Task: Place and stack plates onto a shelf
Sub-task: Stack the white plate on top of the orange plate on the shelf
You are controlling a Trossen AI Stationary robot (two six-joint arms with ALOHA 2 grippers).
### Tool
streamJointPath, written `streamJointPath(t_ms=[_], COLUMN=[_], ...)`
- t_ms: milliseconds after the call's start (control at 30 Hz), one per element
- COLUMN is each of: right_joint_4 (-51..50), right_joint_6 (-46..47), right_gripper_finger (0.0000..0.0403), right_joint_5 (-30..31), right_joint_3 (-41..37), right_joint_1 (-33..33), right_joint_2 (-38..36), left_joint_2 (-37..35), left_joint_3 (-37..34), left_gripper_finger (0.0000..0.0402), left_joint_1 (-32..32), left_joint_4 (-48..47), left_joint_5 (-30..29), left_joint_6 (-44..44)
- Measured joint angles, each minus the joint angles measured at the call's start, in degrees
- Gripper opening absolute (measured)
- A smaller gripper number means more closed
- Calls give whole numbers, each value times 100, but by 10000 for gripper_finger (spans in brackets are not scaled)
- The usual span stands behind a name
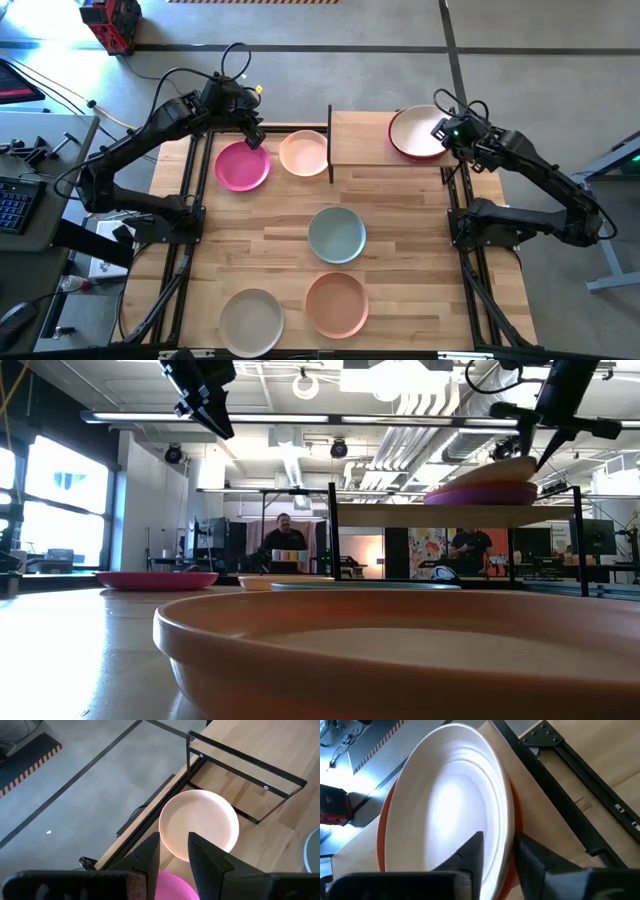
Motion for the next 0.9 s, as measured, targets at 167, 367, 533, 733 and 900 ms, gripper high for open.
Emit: streamJointPath(t_ms=[167,367,533,733,900], right_joint_4=[32,-5,-5,40,40], right_joint_6=[-54,-173,-186,-290,-592], right_gripper_finger=[115,124,124,124,124], right_joint_5=[-34,-21,-159,-223,-454], right_joint_3=[0,0,0,2,2], right_joint_1=[0,0,2,7,7], right_joint_2=[-23,-193,-353,-182,99], left_joint_2=[0,0,0,0,0], left_joint_3=[0,-2,0,0,0], left_gripper_finger=[90,90,90,90,90], left_joint_1=[0,0,0,0,0], left_joint_4=[-1,-2,-2,0,0], left_joint_5=[0,0,0,1,0], left_joint_6=[0,-2,-4,-9,-7])
